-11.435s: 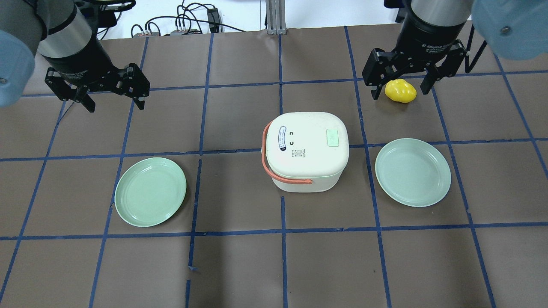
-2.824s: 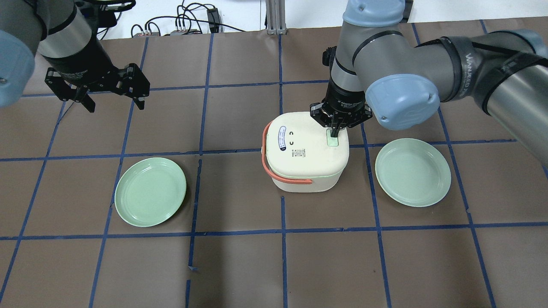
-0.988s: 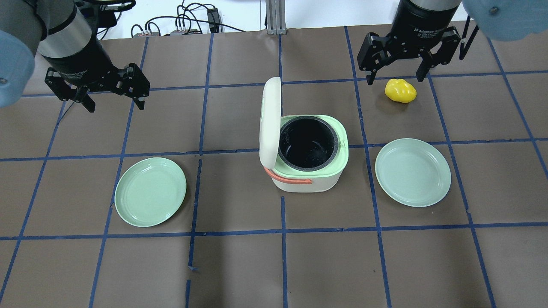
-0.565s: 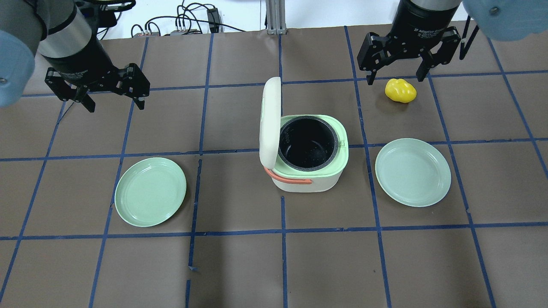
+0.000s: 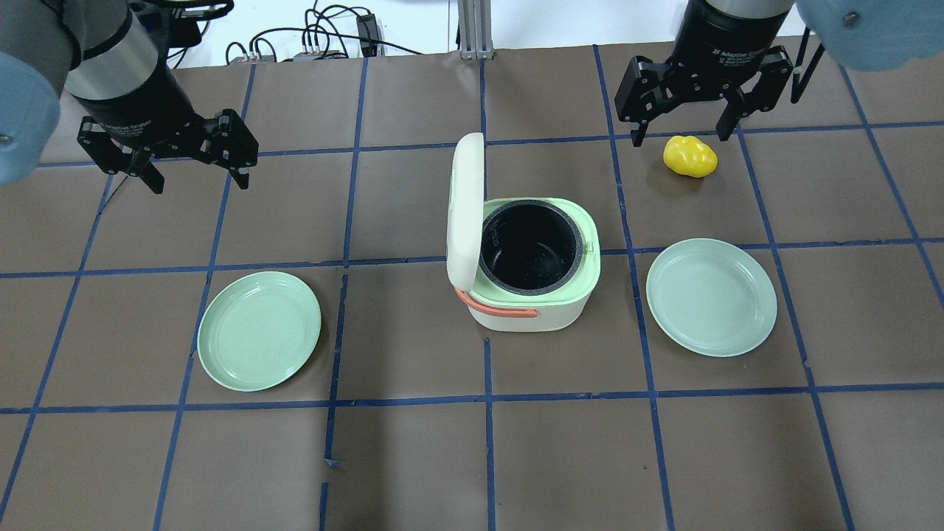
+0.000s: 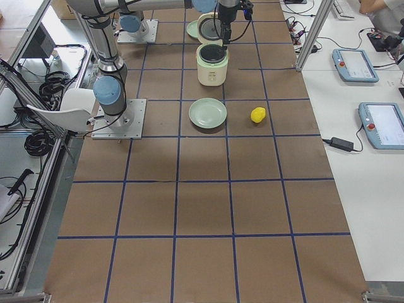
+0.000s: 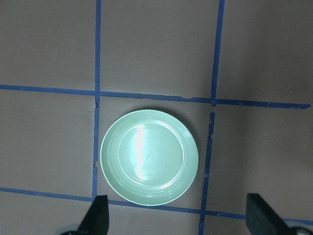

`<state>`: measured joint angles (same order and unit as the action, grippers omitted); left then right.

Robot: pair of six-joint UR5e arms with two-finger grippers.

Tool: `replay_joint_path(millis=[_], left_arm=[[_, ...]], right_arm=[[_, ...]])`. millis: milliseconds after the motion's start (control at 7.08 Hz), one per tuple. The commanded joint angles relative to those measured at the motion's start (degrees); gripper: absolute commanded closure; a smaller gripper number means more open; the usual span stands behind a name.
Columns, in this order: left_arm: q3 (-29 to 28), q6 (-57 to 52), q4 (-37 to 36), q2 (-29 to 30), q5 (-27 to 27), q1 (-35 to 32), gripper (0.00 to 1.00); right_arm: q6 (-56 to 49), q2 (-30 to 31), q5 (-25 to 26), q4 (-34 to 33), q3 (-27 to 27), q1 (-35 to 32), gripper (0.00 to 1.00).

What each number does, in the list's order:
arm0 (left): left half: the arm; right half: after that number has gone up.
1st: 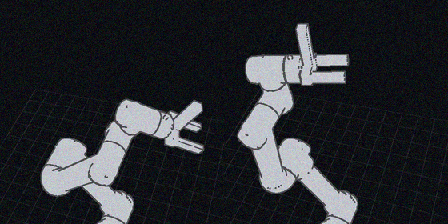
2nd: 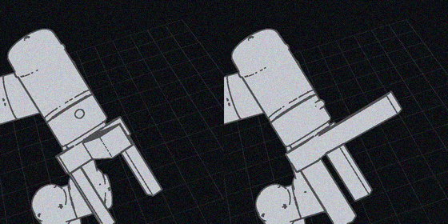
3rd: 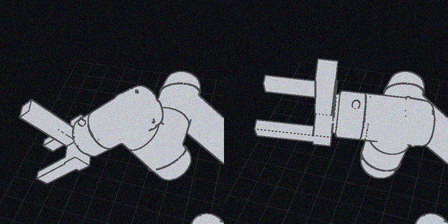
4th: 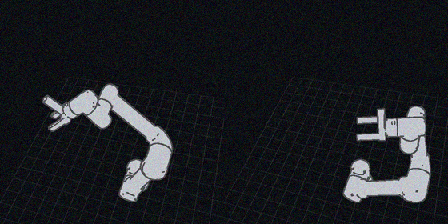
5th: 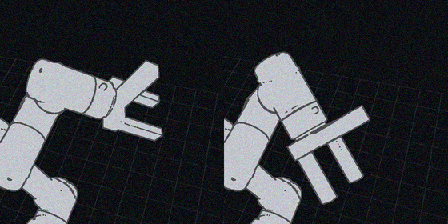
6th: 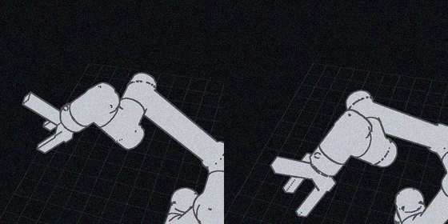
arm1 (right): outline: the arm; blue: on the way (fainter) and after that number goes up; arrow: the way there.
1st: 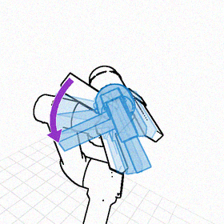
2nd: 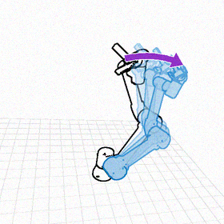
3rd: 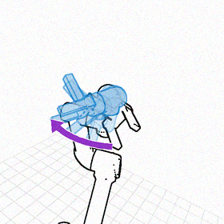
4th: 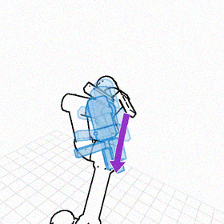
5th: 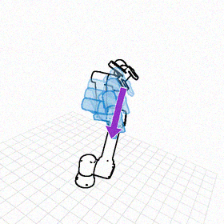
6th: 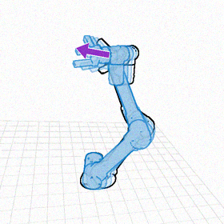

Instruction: Press rice cooker button

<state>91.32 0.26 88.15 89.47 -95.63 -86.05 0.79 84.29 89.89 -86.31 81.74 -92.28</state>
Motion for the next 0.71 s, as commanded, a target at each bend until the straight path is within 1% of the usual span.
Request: replay_joint_path(millis=[0, 565], left_arm=[[0.00, 0.00, 0.00, 0.00, 0.00, 0.00, 0.00], [0.00, 0.00, 0.00, 0.00, 0.00, 0.00, 0.00]], right_arm=[[0.09, -0.01, 0.02, 0.00, 0.00, 0.00, 0.00], [0.00, -0.01, -0.24, -0.09, 0.00, 0.09, 0.00]])
